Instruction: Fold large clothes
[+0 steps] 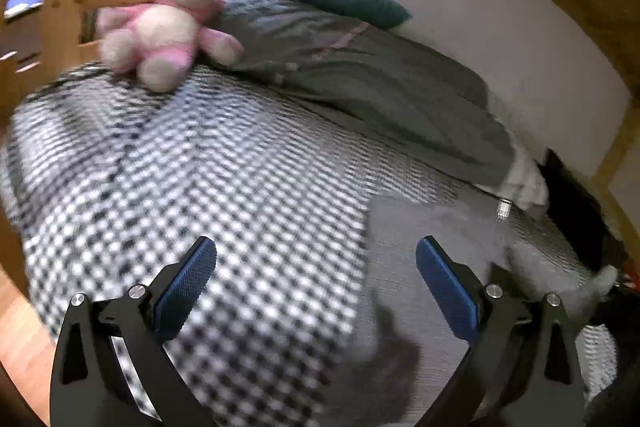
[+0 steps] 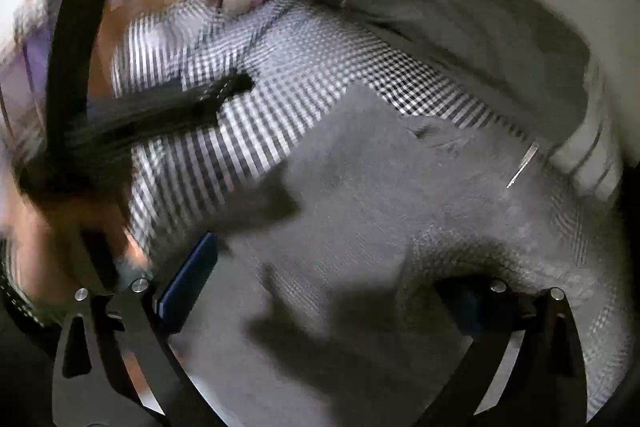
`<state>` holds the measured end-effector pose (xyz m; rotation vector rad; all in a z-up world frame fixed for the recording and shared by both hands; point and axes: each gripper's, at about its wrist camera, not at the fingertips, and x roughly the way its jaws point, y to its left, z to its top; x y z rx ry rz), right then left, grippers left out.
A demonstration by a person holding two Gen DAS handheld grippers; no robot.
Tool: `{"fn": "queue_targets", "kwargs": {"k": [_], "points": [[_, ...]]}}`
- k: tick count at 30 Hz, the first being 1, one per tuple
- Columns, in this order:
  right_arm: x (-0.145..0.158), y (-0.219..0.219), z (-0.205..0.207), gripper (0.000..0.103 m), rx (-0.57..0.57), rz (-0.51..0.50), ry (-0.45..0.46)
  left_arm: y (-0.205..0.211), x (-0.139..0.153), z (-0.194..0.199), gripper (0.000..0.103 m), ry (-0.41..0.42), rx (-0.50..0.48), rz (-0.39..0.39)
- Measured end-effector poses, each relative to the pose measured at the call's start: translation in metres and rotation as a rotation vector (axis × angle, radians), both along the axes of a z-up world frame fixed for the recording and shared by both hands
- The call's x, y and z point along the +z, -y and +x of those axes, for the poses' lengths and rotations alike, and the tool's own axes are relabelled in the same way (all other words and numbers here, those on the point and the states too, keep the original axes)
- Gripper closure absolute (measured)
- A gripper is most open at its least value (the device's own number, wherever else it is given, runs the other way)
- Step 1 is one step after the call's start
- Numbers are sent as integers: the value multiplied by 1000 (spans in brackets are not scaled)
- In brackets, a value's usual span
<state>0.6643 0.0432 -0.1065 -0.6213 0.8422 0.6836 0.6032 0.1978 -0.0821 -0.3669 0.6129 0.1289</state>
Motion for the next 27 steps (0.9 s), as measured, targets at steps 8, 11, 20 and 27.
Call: {"fn": "queue_targets", "kwargs": {"k": [8, 11, 20, 27], "points": [[-72, -11, -42, 3, 131, -229, 119, 78, 72, 72, 5, -141, -814, -94], [-87, -24, -48, 3, 134, -296, 172, 168, 61, 94, 5, -403, -1054, 185], [-88, -14, -36, 3, 47, -257, 101, 313, -54, 91, 9, -847, -1195, 906], [-90, 0, -47, 3, 26, -219, 143, 237, -3, 138, 90, -698, -962, 442]]}}
